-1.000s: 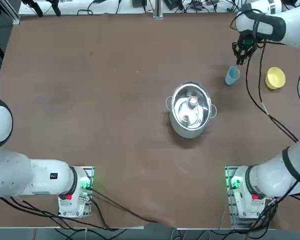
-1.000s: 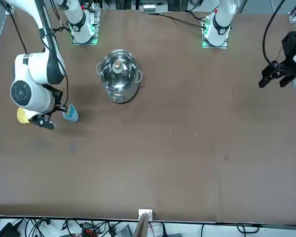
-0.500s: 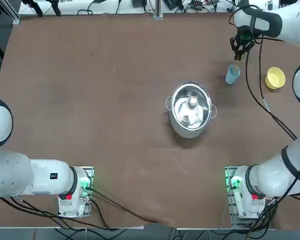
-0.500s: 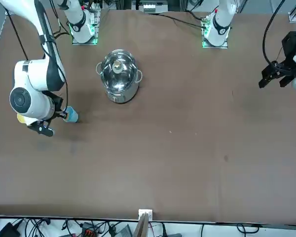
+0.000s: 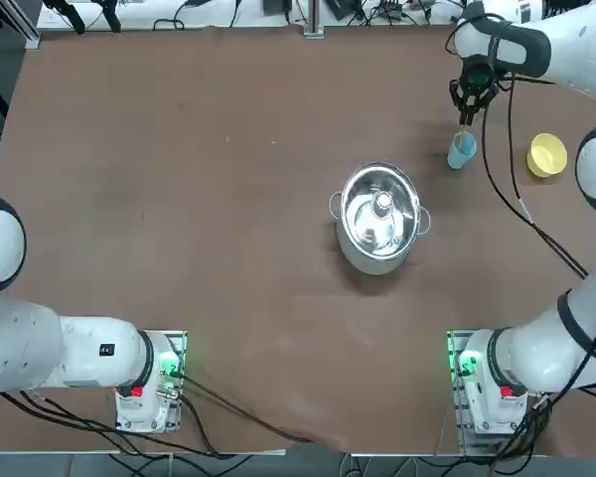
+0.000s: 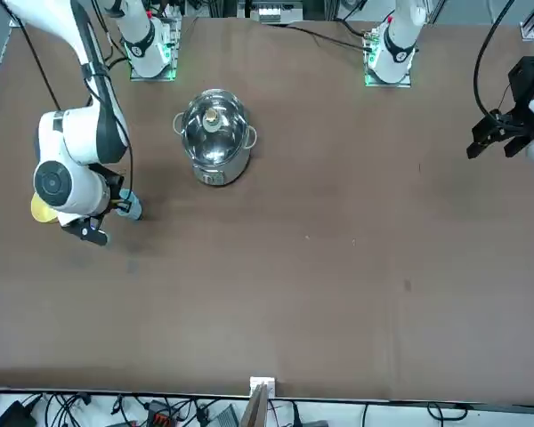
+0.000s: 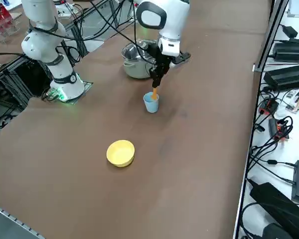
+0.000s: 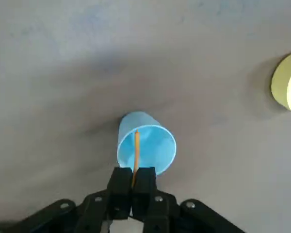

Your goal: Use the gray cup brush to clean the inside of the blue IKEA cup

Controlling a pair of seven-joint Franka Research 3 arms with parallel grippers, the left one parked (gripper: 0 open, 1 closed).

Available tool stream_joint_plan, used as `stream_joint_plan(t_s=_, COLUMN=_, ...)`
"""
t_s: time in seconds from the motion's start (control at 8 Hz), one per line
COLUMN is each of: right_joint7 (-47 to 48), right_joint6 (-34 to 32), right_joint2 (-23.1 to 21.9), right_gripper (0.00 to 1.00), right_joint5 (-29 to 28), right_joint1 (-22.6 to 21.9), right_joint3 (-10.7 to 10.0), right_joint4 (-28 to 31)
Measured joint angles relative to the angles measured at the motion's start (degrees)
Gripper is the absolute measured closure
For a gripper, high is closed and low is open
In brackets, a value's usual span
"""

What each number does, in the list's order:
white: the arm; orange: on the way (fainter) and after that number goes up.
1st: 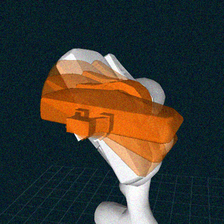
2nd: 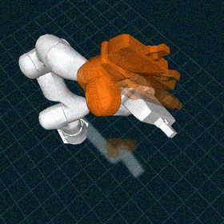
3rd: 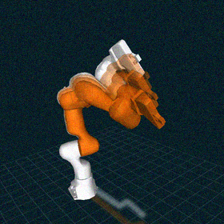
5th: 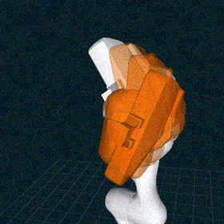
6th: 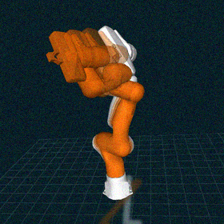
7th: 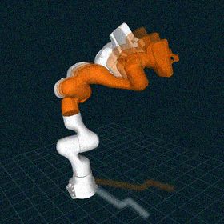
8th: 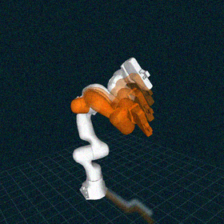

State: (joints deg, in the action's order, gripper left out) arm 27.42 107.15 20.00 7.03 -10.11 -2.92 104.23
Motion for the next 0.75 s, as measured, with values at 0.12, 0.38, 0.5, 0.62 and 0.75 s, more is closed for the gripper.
stream_joint_plan(t_s=0.12, right_joint7=0.2, right_joint6=-1.1, right_joint2=0.0, right_gripper=0.96, right_joint5=0.0, right_joint1=0.0, right_joint3=0.0, right_joint4=-0.2)
stream_joint_plan(t_s=0.38, right_joint7=0.6, right_joint6=-3.0, right_joint2=0.0, right_gripper=0.96, right_joint5=0.0, right_joint1=-0.1, right_joint3=0.0, right_joint4=-0.2)
stream_joint_plan(t_s=0.5, right_joint7=0.8, right_joint6=-3.4, right_joint2=0.0, right_gripper=0.96, right_joint5=0.0, right_joint1=0.0, right_joint3=-0.2, right_joint4=-0.2)
stream_joint_plan(t_s=0.62, right_joint7=0.8, right_joint6=-3.8, right_joint2=0.0, right_gripper=0.96, right_joint5=0.1, right_joint1=0.1, right_joint3=-0.6, right_joint4=-0.3)
stream_joint_plan(t_s=0.75, right_joint7=0.8, right_joint6=-4.0, right_joint2=0.0, right_gripper=0.96, right_joint5=0.1, right_joint1=0.4, right_joint3=-1.0, right_joint4=-0.4)
